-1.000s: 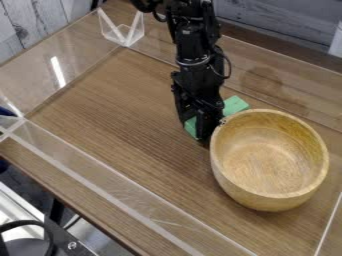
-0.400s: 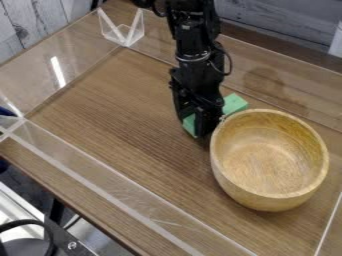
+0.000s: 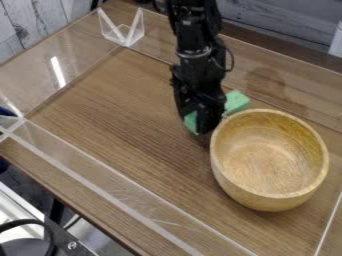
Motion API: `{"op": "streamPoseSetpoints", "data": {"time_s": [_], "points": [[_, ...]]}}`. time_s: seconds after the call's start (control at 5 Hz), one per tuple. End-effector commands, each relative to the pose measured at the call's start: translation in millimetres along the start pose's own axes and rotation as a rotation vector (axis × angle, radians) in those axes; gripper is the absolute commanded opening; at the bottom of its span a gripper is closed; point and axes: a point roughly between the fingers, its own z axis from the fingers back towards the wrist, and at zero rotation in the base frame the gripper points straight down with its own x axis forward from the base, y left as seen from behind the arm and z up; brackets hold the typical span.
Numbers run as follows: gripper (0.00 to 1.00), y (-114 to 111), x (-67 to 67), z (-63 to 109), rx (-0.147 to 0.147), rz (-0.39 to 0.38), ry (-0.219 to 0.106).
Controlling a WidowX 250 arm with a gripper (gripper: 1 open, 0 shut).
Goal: Put the green block in the brown bowl
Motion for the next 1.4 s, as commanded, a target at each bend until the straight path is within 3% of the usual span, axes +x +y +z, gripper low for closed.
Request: {"op": "streamPoseSetpoints", "data": {"time_s": [0.0,0.4,0.8,1.2], "points": [[0.0,-9.6,10.6,25.4,0.031,-0.018,-0.073],[0.0,-35.3,13.8,32.4,0.02,-0.054,-0.089],[0.0,-65.8,12.7,28.3,-0.003,-0.112,-0.081],[0.0,-82.1,12.5,29.7,-0.012,-0.144,-0.081]]}}
